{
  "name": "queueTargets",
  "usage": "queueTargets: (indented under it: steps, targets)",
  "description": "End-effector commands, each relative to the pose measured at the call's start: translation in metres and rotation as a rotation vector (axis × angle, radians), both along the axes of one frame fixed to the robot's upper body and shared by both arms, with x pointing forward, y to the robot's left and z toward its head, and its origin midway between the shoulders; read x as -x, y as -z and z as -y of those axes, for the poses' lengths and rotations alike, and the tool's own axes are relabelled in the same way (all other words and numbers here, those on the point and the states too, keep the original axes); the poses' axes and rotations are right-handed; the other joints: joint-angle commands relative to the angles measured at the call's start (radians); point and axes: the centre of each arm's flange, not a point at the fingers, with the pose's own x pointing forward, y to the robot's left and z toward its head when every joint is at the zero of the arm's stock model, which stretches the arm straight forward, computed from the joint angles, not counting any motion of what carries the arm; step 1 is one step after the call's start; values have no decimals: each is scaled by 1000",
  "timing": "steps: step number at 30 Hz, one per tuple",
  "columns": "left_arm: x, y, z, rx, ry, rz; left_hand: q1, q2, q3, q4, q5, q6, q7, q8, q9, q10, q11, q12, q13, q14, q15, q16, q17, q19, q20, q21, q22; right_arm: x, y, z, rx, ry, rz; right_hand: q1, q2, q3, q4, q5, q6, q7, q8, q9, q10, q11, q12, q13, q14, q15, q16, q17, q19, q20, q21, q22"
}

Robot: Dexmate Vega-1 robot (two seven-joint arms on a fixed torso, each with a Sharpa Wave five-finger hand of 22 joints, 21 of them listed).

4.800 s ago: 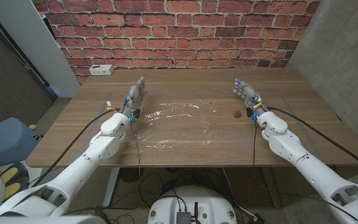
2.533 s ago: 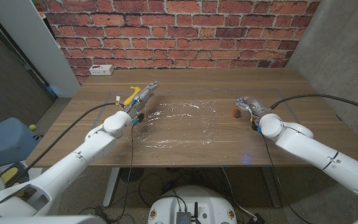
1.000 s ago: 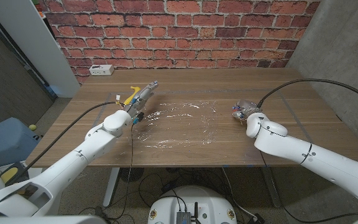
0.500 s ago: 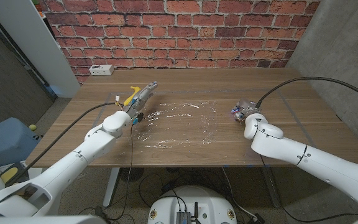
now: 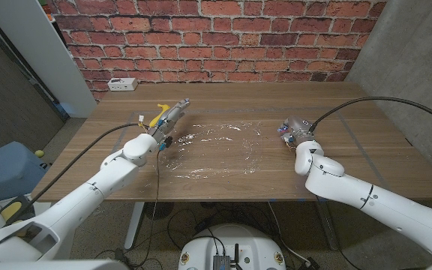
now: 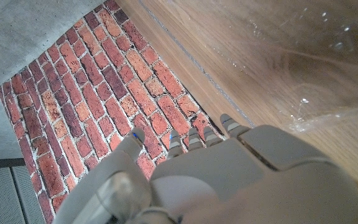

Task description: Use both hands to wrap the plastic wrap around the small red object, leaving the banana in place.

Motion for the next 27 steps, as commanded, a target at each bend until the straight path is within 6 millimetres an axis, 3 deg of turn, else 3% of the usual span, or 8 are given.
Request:
queueTargets:
  steps: [1,8,21,27]
  targets:
    - [12,4,2,-75,-32,-16,0,-12,0,-8,1,33,5,10,4,25,1,11,5,23,4,8,1,1,15,6,0,16,-11,-19,43,-91,117,89,90,4,6,8,6,1,6,2,115,-19,6,96,110,-267,4,20,-5,-74,8,1]
    - [22,7,1,-124,-69,-18,3,-13,1,-16,1,62,6,13,4,51,3,14,5,59,8,13,1,20,46,11,-1,18,-14,-35,76,-168,136,88,90,2,7,8,7,1,6,3,117,-18,9,103,112,-266,-2,25,-7,-74,19,1]
    - [51,18,-8,-207,-162,-14,14,-2,9,-26,0,87,10,16,5,63,6,14,5,61,7,7,0,21,45,10,-2,19,-11,-66,115,-289,147,86,91,0,9,10,6,1,4,5,113,-17,10,115,115,-266,-14,33,-13,-74,38,0]
    - [64,25,-13,-236,-195,-10,24,3,15,-36,-2,124,27,22,5,81,4,16,5,64,7,4,0,18,45,6,-3,23,-6,-81,133,-336,141,86,91,-1,9,11,6,1,4,6,113,-19,11,120,117,-266,-18,37,-16,-75,46,-1]
